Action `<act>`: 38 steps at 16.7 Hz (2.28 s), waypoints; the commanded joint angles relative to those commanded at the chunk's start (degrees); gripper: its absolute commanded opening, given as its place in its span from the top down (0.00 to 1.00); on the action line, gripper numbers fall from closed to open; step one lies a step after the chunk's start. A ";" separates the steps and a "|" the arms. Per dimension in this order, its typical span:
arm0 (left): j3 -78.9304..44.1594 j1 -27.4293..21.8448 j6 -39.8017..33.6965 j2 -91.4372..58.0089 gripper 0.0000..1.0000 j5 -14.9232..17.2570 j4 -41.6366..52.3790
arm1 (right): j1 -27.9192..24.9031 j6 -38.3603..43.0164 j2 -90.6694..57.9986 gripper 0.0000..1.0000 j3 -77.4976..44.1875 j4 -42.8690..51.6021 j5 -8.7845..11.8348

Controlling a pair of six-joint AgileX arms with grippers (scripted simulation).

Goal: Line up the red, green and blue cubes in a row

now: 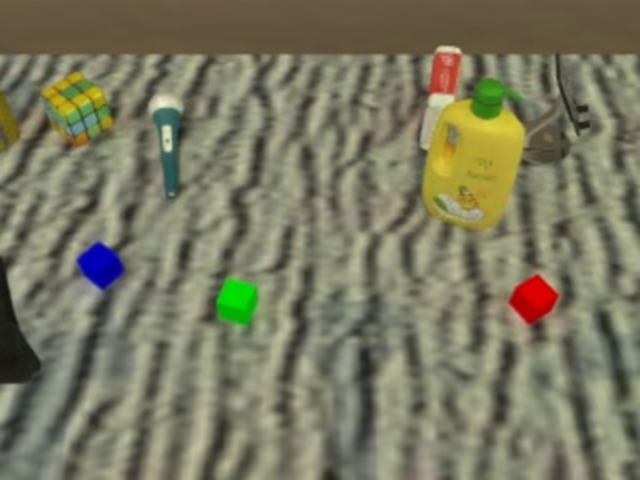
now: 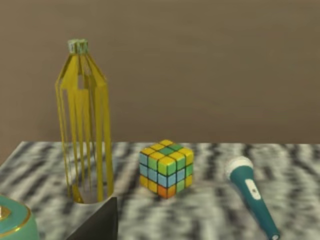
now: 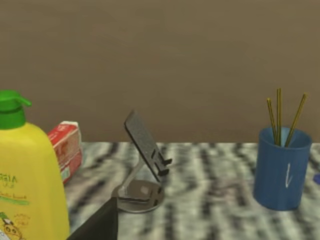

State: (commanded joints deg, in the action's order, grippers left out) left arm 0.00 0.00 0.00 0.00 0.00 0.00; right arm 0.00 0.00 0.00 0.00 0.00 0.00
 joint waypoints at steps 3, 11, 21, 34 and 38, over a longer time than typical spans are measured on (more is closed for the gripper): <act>0.00 0.00 0.00 0.00 0.00 0.00 0.00 | -0.16 -0.09 -0.57 0.00 -0.56 0.37 0.04; 0.00 0.00 0.00 0.00 0.00 0.00 0.00 | -4.73 -3.63 -27.07 0.00 -21.90 14.56 0.08; 0.00 0.00 0.00 0.00 0.00 0.00 0.00 | -13.27 -10.50 -87.75 0.00 -60.96 43.36 -0.01; 0.00 0.00 0.00 0.00 0.00 0.00 0.00 | -17.81 -14.11 -116.11 0.00 -83.07 56.96 -0.09; 0.00 0.00 0.00 0.00 0.00 0.00 0.00 | -17.62 -14.14 -116.51 0.00 -82.35 55.88 -0.10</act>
State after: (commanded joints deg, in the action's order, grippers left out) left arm 0.00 0.00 0.00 0.00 0.00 0.00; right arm -17.62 -14.14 -116.51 -82.35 55.88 -0.10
